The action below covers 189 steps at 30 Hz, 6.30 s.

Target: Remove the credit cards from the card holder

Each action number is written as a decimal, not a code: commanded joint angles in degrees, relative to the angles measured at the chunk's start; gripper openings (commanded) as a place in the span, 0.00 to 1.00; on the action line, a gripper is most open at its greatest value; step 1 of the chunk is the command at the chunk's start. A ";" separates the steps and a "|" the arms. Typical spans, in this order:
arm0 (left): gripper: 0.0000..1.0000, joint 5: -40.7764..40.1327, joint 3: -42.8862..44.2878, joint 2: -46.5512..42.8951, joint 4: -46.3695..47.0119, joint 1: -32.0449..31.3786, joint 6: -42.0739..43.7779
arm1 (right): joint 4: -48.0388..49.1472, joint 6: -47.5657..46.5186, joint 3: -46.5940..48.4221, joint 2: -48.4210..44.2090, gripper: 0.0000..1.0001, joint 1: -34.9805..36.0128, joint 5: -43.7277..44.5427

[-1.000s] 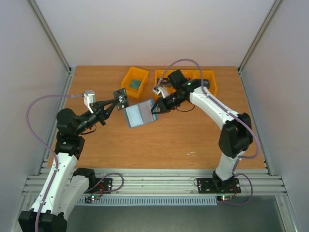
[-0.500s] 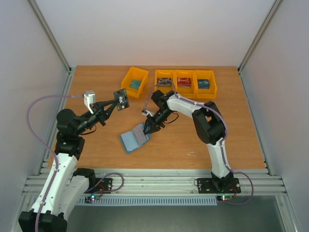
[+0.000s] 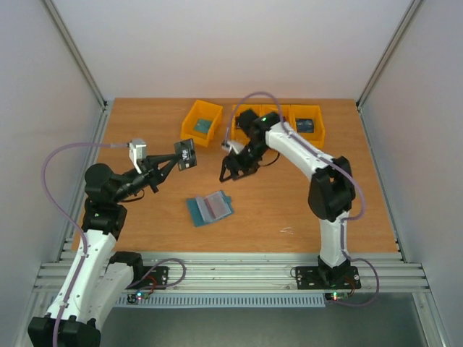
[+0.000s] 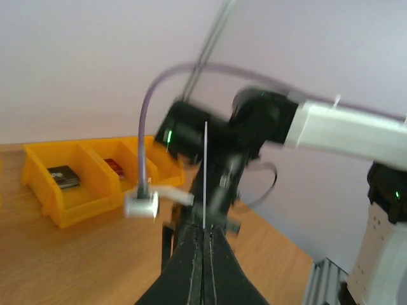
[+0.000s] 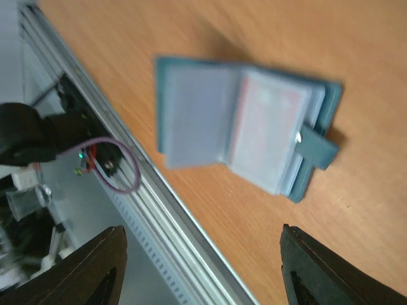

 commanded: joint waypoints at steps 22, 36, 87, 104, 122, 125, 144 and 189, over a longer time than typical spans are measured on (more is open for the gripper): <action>0.00 27.49 1.91 -1.01 -13.46 0.10 25.96 | -9.23 -15.77 29.86 -13.55 0.55 10.98 -1.27; 0.00 27.22 1.66 -1.07 -13.37 0.14 25.96 | -15.07 -18.68 31.32 -9.51 0.43 13.62 0.95; 0.99 -36.72 -18.13 -9.67 -15.26 6.29 4.78 | 31.64 49.85 33.29 22.11 0.01 -19.09 23.94; 0.99 -39.01 -18.50 -8.17 -15.03 6.30 4.78 | 29.62 52.71 44.40 32.57 0.01 -17.46 21.05; 1.00 -38.96 -18.57 -8.31 -15.20 6.32 4.61 | 27.86 52.55 46.42 32.45 0.39 -17.40 23.95; 0.99 -38.89 -18.66 -8.42 -15.16 6.30 4.61 | 27.31 51.52 48.37 32.51 0.43 -17.20 25.35; 0.99 -37.20 -18.66 -8.90 -14.97 6.30 5.21 | 19.66 33.91 51.52 25.00 0.54 -14.41 32.99; 0.84 -9.88 -11.37 31.83 -7.21 -10.20 8.85 | 20.69 22.24 -5.33 7.40 0.42 10.05 5.89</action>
